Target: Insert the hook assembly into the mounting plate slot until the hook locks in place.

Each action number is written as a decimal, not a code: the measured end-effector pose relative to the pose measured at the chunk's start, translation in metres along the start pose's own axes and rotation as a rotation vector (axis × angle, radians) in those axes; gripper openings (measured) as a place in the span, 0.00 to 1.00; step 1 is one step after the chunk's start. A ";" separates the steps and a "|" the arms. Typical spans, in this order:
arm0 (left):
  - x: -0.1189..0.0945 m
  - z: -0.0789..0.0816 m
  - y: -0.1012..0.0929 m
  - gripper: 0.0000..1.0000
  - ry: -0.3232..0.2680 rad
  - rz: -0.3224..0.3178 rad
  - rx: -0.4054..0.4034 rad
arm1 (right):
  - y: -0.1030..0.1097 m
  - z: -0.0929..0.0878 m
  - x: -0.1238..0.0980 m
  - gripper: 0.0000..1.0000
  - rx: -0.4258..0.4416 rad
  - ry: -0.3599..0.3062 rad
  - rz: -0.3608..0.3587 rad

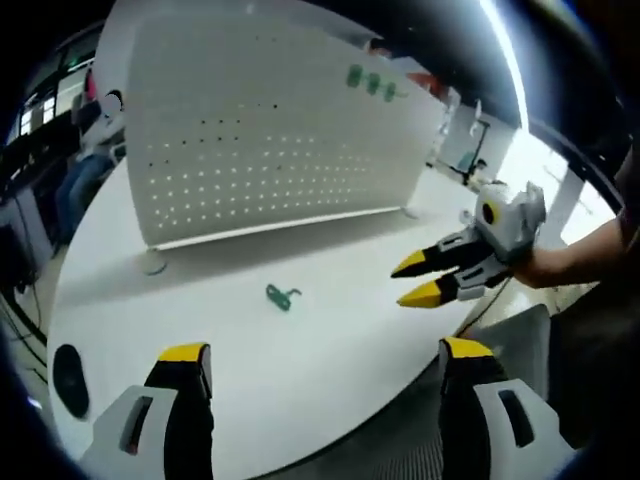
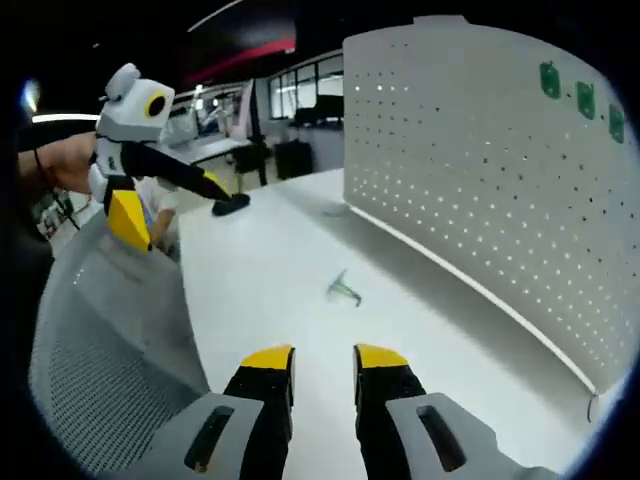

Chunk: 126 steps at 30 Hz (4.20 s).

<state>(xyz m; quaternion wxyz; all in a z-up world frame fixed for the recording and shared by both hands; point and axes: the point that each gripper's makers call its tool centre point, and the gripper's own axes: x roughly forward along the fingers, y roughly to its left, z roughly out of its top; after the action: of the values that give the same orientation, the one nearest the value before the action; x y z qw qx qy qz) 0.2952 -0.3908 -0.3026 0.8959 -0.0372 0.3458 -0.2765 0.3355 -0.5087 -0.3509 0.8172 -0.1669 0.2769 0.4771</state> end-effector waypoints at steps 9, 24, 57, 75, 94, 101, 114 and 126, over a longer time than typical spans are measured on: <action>-0.001 0.005 0.012 0.96 -0.014 0.020 -0.018 | -0.015 0.010 0.049 0.19 -0.092 0.058 0.067; 0.004 0.004 0.027 0.95 -0.009 0.040 -0.054 | -0.034 0.009 0.109 0.18 -0.122 0.132 0.102; 0.000 0.009 0.038 0.91 -0.034 0.073 -0.066 | -0.037 0.004 0.125 0.00 -0.094 0.209 0.145; -0.005 0.035 0.021 0.93 -0.075 0.050 0.008 | -0.061 0.044 0.091 0.00 -0.029 0.122 0.045; -0.007 0.055 0.003 0.91 -0.110 0.025 0.085 | -0.088 0.107 0.015 0.00 0.163 -0.089 -0.038; -0.009 0.064 -0.001 0.89 -0.131 0.013 0.101 | -0.078 0.111 -0.006 0.00 0.256 -0.131 -0.025; -0.004 0.082 -0.020 0.77 -0.171 -0.047 0.162 | -0.026 0.112 -0.038 0.00 0.414 -0.186 0.136; -0.004 0.100 -0.044 0.62 -0.248 -0.135 0.216 | 0.035 0.111 -0.058 0.00 0.657 -0.164 0.435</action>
<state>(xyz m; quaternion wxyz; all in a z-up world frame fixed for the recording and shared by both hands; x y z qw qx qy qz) 0.3364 -0.4383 -0.2133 0.9099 0.0022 0.1977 -0.3647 0.3143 -0.4720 -0.2280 0.7264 0.2041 0.3775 0.5368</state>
